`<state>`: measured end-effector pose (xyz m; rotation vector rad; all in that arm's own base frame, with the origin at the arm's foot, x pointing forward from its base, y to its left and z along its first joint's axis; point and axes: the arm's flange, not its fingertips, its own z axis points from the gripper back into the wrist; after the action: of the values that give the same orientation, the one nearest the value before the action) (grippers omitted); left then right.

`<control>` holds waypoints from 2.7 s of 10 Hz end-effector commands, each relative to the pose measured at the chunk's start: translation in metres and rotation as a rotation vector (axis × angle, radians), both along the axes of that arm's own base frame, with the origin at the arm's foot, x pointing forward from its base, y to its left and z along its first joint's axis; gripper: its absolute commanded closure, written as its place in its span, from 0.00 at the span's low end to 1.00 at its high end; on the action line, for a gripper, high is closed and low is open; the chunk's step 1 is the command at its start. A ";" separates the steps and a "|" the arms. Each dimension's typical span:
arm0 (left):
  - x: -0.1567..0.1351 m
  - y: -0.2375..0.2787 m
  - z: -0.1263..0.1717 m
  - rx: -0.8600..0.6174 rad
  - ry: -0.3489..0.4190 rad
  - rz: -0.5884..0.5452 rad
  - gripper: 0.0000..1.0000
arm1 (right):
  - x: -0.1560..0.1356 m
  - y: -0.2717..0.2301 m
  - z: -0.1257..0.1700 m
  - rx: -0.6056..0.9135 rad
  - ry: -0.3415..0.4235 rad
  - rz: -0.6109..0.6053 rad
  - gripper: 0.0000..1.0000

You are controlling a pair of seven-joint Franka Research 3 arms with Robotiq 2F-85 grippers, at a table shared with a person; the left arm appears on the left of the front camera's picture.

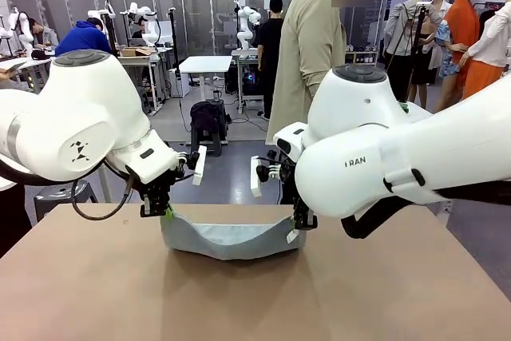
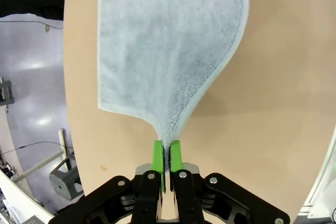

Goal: Fold the towels and place them in the basket.
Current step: When a person lays out a Towel with hook on the table, fold it in half twice.

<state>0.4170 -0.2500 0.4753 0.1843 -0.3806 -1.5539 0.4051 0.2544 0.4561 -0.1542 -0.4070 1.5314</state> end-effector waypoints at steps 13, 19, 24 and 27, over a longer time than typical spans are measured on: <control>0.032 -0.003 0.023 -0.056 0.049 0.043 0.94 | 0.023 -0.006 0.021 0.038 -0.019 -0.016 0.93; 0.098 -0.009 0.032 -0.027 0.075 0.157 0.94 | 0.085 -0.008 0.029 0.013 0.020 -0.063 0.93; 0.113 0.002 0.023 -0.036 0.084 0.169 0.94 | 0.098 -0.006 0.019 0.027 0.035 -0.084 0.93; 0.113 0.002 0.023 -0.036 0.084 0.169 0.94 | 0.098 -0.006 0.019 0.027 0.035 -0.084 0.93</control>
<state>0.5305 -0.2515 0.4958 0.1174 -0.3091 -1.3801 0.5073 0.2526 0.4750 -0.1176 -0.3832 1.4473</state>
